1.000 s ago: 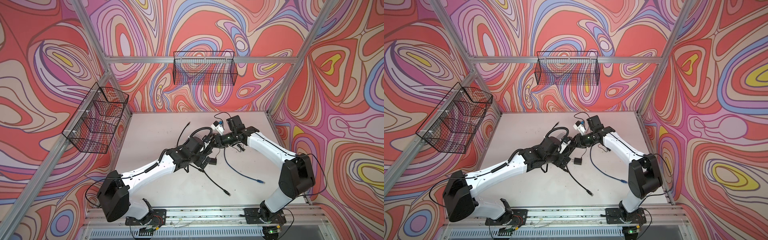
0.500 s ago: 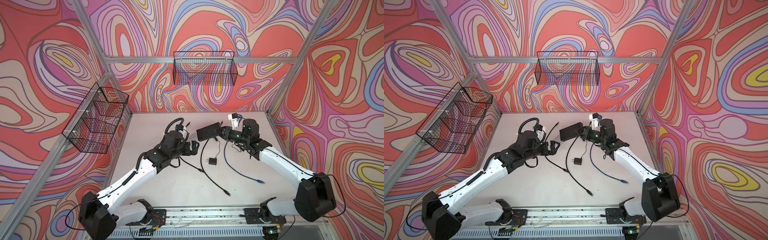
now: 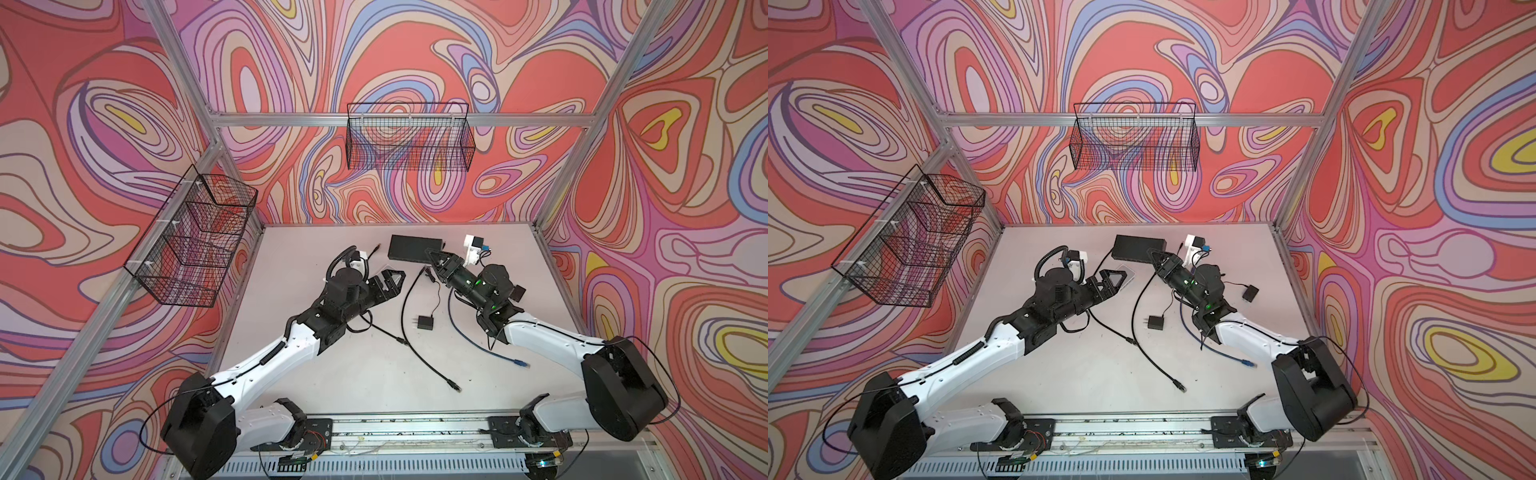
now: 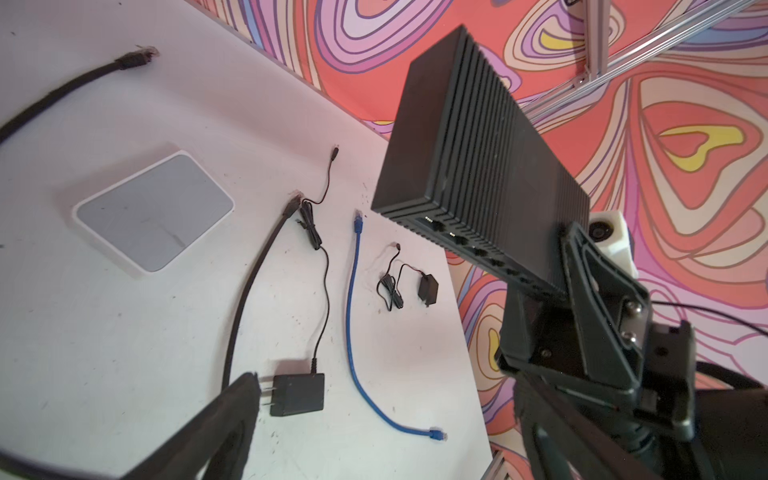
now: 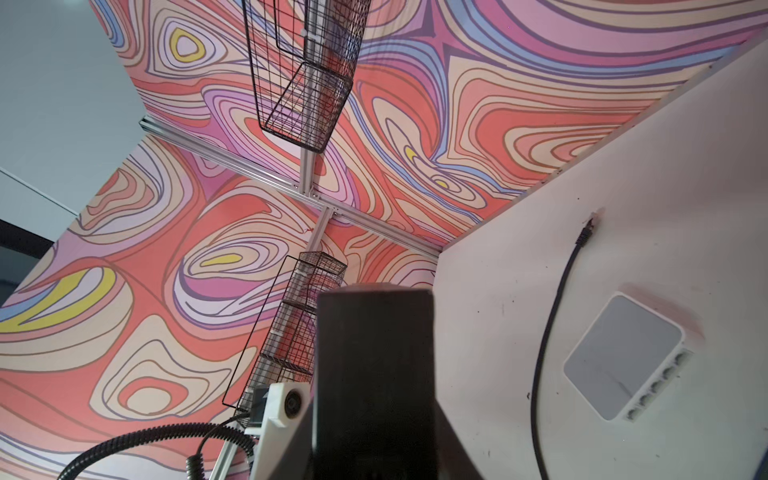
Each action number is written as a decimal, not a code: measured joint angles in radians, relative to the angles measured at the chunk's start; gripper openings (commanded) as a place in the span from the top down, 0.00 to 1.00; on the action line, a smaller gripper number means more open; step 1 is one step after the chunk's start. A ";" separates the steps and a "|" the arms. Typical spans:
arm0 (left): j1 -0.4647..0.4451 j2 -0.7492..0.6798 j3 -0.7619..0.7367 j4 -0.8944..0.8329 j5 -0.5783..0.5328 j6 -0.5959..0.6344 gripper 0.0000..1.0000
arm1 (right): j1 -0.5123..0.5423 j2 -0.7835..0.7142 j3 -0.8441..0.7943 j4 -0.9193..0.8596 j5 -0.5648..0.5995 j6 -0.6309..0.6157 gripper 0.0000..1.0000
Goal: Insert the plug into the switch port
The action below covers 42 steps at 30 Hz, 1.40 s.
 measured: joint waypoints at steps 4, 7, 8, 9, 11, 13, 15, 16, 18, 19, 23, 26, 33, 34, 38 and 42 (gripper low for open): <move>0.001 0.030 -0.023 0.133 0.010 -0.047 0.05 | 0.097 0.057 -0.024 0.105 0.101 0.028 1.00; 0.004 0.045 -0.035 0.221 0.014 -0.074 0.08 | 0.159 0.113 -0.032 0.172 0.162 0.047 1.00; 0.005 0.048 -0.044 0.254 0.013 -0.083 0.09 | 0.177 0.133 -0.032 0.194 0.180 0.052 1.00; 0.007 0.048 -0.056 0.280 0.007 -0.092 0.10 | 0.193 0.153 -0.032 0.220 0.198 0.058 1.00; 0.014 0.048 -0.085 0.325 0.000 -0.109 0.15 | 0.211 0.185 -0.032 0.267 0.224 0.067 1.00; 0.022 0.048 -0.107 0.351 -0.007 -0.125 0.22 | 0.219 0.205 -0.032 0.290 0.239 0.074 1.00; 0.032 0.048 -0.122 0.381 -0.016 -0.140 0.24 | 0.224 0.221 -0.032 0.316 0.256 0.081 1.00; 0.034 0.048 -0.129 0.399 -0.020 -0.148 0.25 | 0.225 0.226 -0.032 0.329 0.262 0.083 1.00; 0.037 0.048 -0.146 0.441 -0.032 -0.167 0.28 | 0.227 0.232 -0.032 0.346 0.276 0.090 1.00; 0.037 0.048 -0.152 0.455 -0.037 -0.174 0.29 | 0.227 0.233 -0.032 0.352 0.281 0.093 1.00; 0.037 0.065 -0.159 0.501 -0.049 -0.199 0.33 | 0.233 0.238 -0.032 0.373 0.301 0.097 1.00; 0.037 0.090 -0.159 0.529 -0.050 -0.217 0.34 | 0.243 0.248 -0.032 0.387 0.309 0.097 1.00; 0.038 0.132 -0.159 0.561 -0.050 -0.254 0.49 | 0.269 0.284 -0.027 0.410 0.318 0.098 1.00; 0.039 0.135 -0.159 0.565 -0.050 -0.259 0.52 | 0.270 0.286 -0.025 0.414 0.320 0.098 1.00; 0.039 0.141 -0.160 0.603 -0.048 -0.292 0.71 | 0.274 0.289 -0.022 0.428 0.333 0.119 1.00; 0.039 0.141 -0.160 0.686 -0.029 -0.342 0.79 | 0.274 0.289 -0.016 0.483 0.341 0.182 0.93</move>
